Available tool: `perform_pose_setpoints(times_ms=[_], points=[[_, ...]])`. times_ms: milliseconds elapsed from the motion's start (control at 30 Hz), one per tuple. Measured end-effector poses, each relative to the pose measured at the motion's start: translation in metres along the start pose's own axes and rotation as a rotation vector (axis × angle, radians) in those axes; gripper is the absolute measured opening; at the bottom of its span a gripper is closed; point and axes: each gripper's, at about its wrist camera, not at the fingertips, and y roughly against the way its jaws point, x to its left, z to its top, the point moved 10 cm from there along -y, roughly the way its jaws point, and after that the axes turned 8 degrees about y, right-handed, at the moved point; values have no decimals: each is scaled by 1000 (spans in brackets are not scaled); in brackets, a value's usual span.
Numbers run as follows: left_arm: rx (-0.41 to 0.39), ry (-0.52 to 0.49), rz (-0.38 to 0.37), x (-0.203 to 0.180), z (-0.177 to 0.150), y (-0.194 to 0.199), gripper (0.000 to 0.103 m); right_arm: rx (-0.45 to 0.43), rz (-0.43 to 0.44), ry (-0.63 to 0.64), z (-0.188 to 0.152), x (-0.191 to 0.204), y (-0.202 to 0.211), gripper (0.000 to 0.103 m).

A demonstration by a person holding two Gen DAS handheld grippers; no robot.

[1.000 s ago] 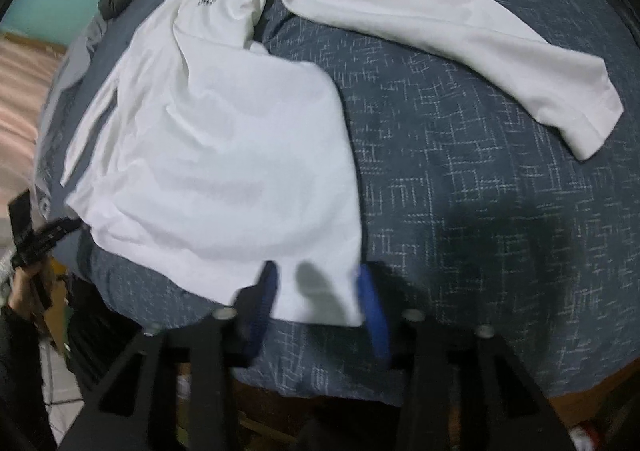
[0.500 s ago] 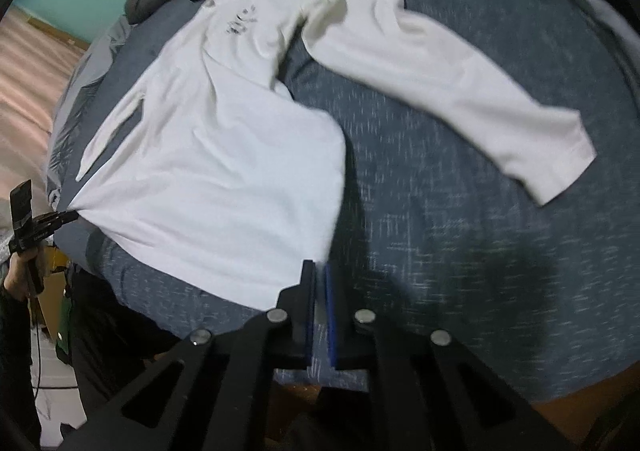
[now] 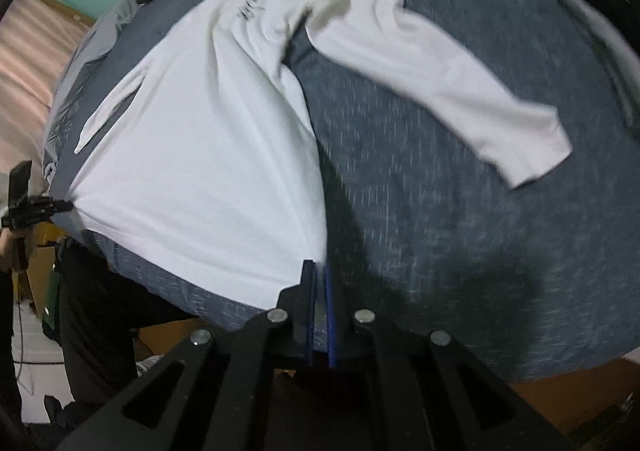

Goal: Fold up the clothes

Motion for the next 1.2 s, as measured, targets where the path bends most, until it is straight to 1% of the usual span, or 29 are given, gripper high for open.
perform_pose_setpoints(times_ms=[67,133,200,233,300,333,367,400,467,500,567,633,767,833,900,967,1033,1200], points=[[13,15,4,4,-1,-8,4,8,33,-29,-5,-2,-10,4],[9,40,7,9,1,-8,4,21,60,-39,-10,0,-14,4],[-10,56,4,12,6,-1,7,13,58,-40,-8,0,-10,6],[-24,56,17,14,10,4,8,8,57,-41,-6,0,-8,7],[-54,58,36,16,17,17,8,-21,73,-57,2,-2,0,15],[-71,61,30,15,22,24,8,-41,86,-68,7,-4,6,19],[-88,61,28,15,27,31,8,-57,95,-77,13,-5,11,26],[-109,58,33,14,33,38,8,-70,97,-79,20,-7,16,29],[-159,48,67,13,48,52,8,-104,89,-71,38,-10,27,30],[-183,46,72,12,56,57,8,-120,83,-65,48,-10,31,31],[-239,50,68,10,75,66,8,-144,79,-58,66,-10,36,33],[-278,63,54,7,95,67,8,-173,78,-52,89,-10,40,33],[-328,75,19,1,147,65,9,-216,72,-30,135,-9,39,35],[-339,73,9,0,174,57,10,-229,63,-9,161,-7,31,36],[-347,67,9,1,204,50,17,-239,56,14,186,-7,21,36],[-350,60,9,1,233,42,20,-247,48,37,213,-8,10,36],[-350,53,15,3,264,34,21,-248,39,58,238,-10,-1,36],[-347,41,28,8,330,16,21,-248,0,107,299,-16,-32,39]])
